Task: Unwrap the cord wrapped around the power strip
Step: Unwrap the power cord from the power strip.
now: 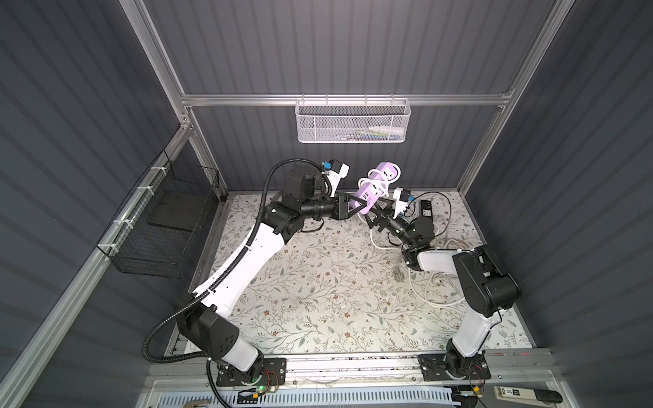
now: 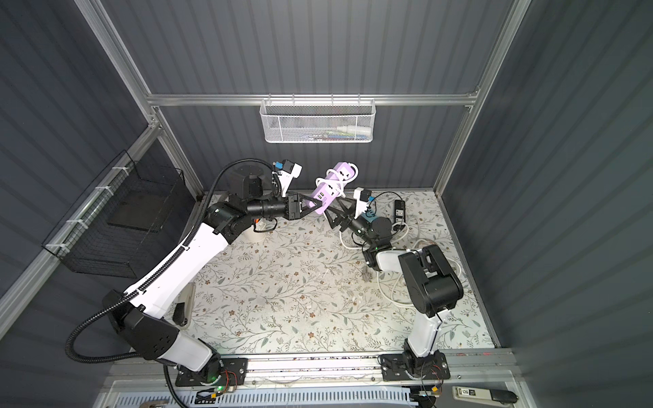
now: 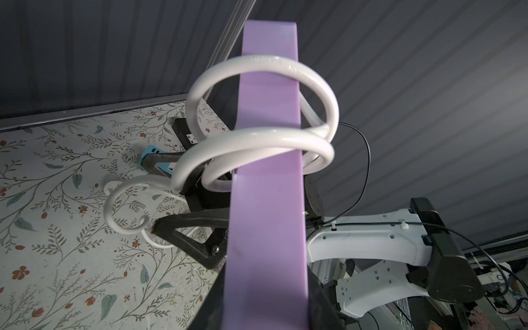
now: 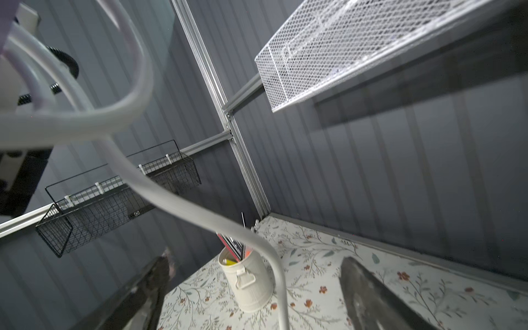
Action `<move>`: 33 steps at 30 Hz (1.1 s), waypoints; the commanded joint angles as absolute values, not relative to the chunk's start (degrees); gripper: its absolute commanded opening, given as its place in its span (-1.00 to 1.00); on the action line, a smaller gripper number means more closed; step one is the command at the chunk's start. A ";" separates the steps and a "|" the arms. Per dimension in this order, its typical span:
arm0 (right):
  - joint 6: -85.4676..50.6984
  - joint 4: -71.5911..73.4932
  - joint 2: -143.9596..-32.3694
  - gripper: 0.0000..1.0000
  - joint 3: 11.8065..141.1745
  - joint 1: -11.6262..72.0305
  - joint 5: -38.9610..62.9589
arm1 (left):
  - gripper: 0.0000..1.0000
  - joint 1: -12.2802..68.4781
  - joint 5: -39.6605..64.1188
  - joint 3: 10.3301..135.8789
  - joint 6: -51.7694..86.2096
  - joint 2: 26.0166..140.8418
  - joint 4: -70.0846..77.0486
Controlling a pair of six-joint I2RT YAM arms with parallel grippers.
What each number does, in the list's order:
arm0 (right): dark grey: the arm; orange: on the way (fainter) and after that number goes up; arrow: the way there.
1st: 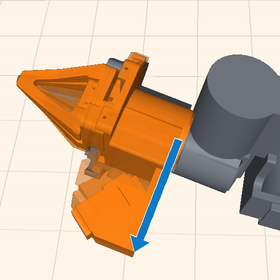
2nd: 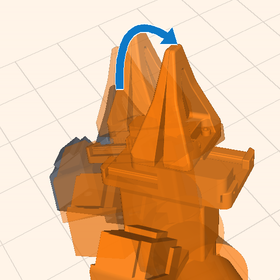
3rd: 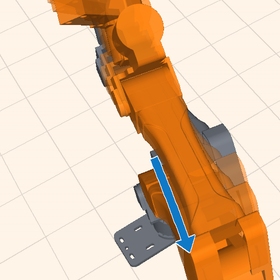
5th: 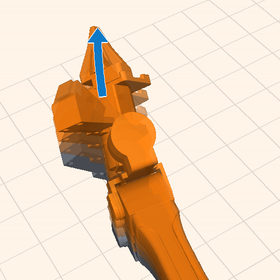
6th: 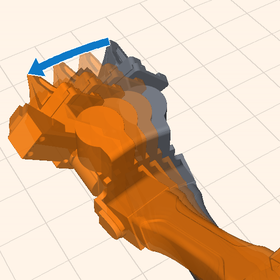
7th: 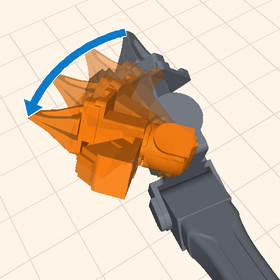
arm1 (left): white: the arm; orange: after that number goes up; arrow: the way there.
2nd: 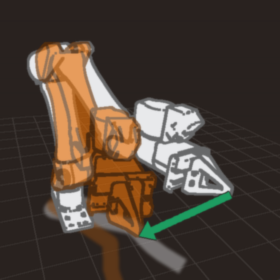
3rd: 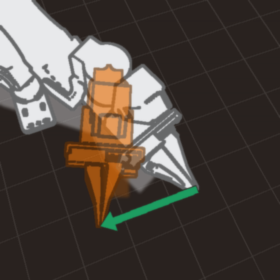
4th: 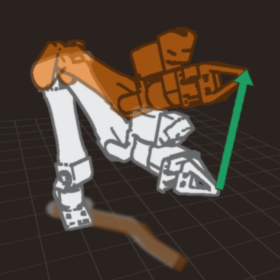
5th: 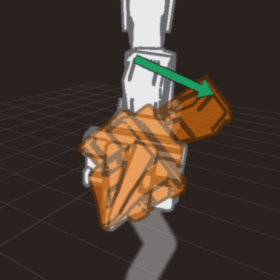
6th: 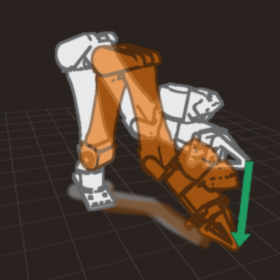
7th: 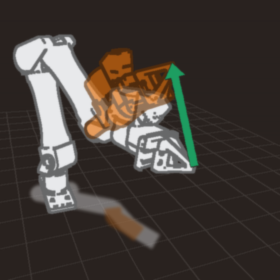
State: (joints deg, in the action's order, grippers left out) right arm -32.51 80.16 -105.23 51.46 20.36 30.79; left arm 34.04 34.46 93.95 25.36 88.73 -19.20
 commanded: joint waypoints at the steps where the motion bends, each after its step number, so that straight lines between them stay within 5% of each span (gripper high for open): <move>1: -32.00 81.71 -106.96 0.83 54.87 20.80 29.23 | -1.00 34.01 36.63 93.14 27.44 86.35 -13.50; 6: -32.64 80.20 -108.96 0.55 58.51 21.14 29.14 | -1.00 34.12 37.77 90.91 29.42 85.96 -10.45; 10: -34.32 80.95 -110.30 -0.03 59.68 21.18 29.71 | -1.00 34.10 37.96 90.53 29.62 85.88 -9.68; 12: -34.73 81.49 -110.48 -0.14 59.76 21.10 29.75 | -1.00 34.09 38.29 90.52 29.93 86.01 -9.14; 17: -35.06 80.01 -109.25 -1.00 58.70 20.97 29.31 | -1.00 34.05 37.59 90.86 28.66 85.84 -10.09; 24: -36.55 77.49 -104.39 -1.00 53.31 18.91 31.28 | -1.00 34.01 36.42 92.99 25.25 86.21 -14.08; 33: -27.50 51.36 -92.03 -1.00 54.50 13.41 34.27 | -1.00 34.01 39.62 90.99 25.50 86.29 -15.17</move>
